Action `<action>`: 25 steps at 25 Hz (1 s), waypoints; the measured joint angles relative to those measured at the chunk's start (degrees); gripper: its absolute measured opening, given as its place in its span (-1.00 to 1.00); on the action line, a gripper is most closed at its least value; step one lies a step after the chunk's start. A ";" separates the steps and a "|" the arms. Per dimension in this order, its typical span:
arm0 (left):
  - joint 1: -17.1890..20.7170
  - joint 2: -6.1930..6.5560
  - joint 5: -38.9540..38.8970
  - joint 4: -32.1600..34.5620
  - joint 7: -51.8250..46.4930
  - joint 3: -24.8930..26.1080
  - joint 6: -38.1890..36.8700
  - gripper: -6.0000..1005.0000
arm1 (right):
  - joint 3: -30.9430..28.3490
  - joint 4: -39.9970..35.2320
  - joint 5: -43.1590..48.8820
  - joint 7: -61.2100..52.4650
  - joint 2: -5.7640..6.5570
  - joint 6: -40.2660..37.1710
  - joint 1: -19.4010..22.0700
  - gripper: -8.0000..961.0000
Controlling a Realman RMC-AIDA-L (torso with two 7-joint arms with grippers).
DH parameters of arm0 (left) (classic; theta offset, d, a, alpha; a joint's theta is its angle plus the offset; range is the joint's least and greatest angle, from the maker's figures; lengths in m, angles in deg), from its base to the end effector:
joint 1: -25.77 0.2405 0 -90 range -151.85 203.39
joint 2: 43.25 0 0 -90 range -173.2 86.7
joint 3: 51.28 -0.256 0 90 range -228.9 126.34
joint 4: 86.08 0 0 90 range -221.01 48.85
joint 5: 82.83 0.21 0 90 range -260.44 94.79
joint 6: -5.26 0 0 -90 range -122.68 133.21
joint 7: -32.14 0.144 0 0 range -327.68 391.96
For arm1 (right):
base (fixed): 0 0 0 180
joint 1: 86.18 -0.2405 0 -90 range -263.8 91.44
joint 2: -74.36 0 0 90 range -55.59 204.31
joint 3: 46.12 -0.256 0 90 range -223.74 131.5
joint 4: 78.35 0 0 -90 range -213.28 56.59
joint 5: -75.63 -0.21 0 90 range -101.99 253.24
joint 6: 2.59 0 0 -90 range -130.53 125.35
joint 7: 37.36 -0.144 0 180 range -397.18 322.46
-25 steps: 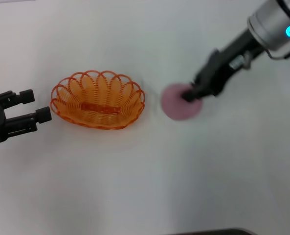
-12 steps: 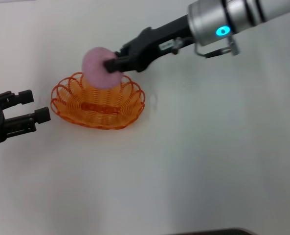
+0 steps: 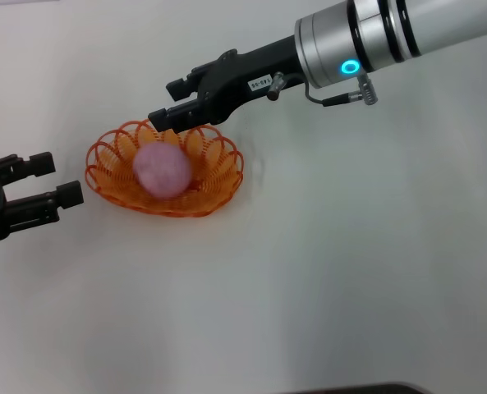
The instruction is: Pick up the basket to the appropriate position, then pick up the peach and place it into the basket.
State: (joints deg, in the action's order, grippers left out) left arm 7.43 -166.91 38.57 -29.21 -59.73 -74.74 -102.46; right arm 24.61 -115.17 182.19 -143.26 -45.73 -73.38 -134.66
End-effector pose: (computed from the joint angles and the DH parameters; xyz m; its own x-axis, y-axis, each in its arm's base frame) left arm -0.2987 0.2542 0.0527 0.6363 0.5058 0.5825 0.6620 -0.7456 -0.0757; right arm 0.1317 0.3891 -0.0741 0.8577 -0.4257 -0.2884 -0.4476 -0.8942 -0.0112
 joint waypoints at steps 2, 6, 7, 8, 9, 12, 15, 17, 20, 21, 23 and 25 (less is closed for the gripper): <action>0.07 0.00 -0.08 0.00 -0.04 0.04 -0.04 0.65 | -0.28 -0.39 -0.92 0.19 0.20 -0.11 0.63 0.10; 0.06 0.00 -0.14 0.00 -0.05 0.51 -0.06 0.65 | -2.32 -3.82 -4.04 2.09 0.57 -1.48 4.70 0.34; 0.06 0.00 -0.16 0.00 -0.06 0.77 -0.06 0.65 | -3.19 -5.52 -4.59 2.80 0.58 -2.30 6.20 0.43; 0.05 0.00 -0.18 0.00 -0.06 1.17 -0.06 0.65 | -3.84 -7.01 -4.96 3.60 0.60 -3.68 7.72 0.53; 0.04 0.00 -0.19 0.00 -0.06 1.42 -0.06 0.65 | -4.62 -8.71 -5.27 4.40 0.70 -5.28 9.30 0.63; -0.14 0.04 -0.20 0.00 -0.06 2.46 -0.12 0.65 | -6.84 -11.89 -5.26 5.45 1.55 -11.38 13.51 0.80; -0.29 0.14 -0.20 0.00 -0.06 3.03 -0.12 0.65 | -10.58 -13.42 -4.94 5.93 3.33 -18.30 17.87 0.90; -0.33 0.21 -0.21 0.00 -0.06 3.08 -0.09 0.65 | -13.70 -13.32 -4.94 8.08 4.35 -22.04 20.06 0.94; -0.38 0.23 -0.27 0.04 -0.06 3.09 0.15 0.65 | -17.70 -12.90 -4.14 13.55 4.94 -26.03 23.11 0.94; -0.38 0.24 -0.29 0.05 -0.06 3.09 0.20 0.65 | -18.49 -12.90 -3.43 15.01 4.96 -26.61 23.93 0.94; -0.38 0.25 -0.29 0.06 -0.06 3.08 0.22 0.65 | -19.82 -12.90 -2.00 16.31 4.98 -27.10 25.17 0.93; -0.38 0.26 -0.29 0.08 -0.06 3.05 0.27 0.65 | -20.89 -12.89 -0.77 16.22 4.98 -27.48 25.65 0.93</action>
State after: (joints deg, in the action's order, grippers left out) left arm 7.05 -166.65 38.28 -29.13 -59.79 -71.69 -102.19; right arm 3.72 -128.07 181.42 -127.03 -40.74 -100.87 -109.02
